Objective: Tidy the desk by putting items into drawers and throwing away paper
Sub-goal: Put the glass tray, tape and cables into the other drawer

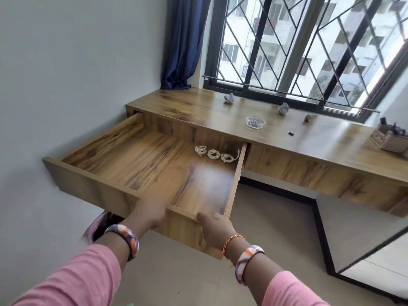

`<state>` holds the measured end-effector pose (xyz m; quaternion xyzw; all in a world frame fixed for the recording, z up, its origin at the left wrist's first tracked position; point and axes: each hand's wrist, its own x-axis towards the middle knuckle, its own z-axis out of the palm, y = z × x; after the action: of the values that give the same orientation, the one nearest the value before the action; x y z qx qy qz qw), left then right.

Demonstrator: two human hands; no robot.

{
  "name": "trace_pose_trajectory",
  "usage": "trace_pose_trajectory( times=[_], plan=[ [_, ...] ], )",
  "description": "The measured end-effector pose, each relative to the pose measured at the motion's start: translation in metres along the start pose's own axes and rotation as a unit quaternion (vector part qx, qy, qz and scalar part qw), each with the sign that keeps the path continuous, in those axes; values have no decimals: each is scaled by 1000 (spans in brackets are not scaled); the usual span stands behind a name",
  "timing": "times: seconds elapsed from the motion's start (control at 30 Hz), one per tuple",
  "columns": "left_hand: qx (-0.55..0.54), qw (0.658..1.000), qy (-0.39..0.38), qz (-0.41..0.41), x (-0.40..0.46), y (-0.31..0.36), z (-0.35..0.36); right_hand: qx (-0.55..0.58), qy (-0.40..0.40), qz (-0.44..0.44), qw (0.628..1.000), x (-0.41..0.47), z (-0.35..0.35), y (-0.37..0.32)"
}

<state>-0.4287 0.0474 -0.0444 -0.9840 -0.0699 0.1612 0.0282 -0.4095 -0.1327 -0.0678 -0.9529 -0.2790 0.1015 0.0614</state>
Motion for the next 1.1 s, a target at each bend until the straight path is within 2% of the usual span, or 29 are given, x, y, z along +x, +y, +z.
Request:
trace_pose_trajectory(
  times=[0.17,0.3,0.37,0.43,0.57,0.8,0.97,1.1],
  plan=[
    [9,998,-56,-19,9,0,-6,29,-15,-31,999,0,-4,8],
    [63,989,-135,-21,24,14,-28,92,-71,-86,990,1,-19,24],
    [60,984,-166,12,36,32,-45,135,-108,-129,976,8,-27,38],
    [-7,981,-186,60,59,57,-60,158,-121,-152,968,20,-41,61],
    [-60,979,-142,130,115,118,-97,173,-82,-131,973,45,-88,136],
    [-103,975,-98,171,195,216,-161,163,14,-45,986,80,-154,293],
    [-113,971,-104,182,241,255,-181,173,34,-20,984,108,-171,356],
    [-115,971,-79,194,287,274,-200,166,58,-10,984,140,-177,397]
  ],
)
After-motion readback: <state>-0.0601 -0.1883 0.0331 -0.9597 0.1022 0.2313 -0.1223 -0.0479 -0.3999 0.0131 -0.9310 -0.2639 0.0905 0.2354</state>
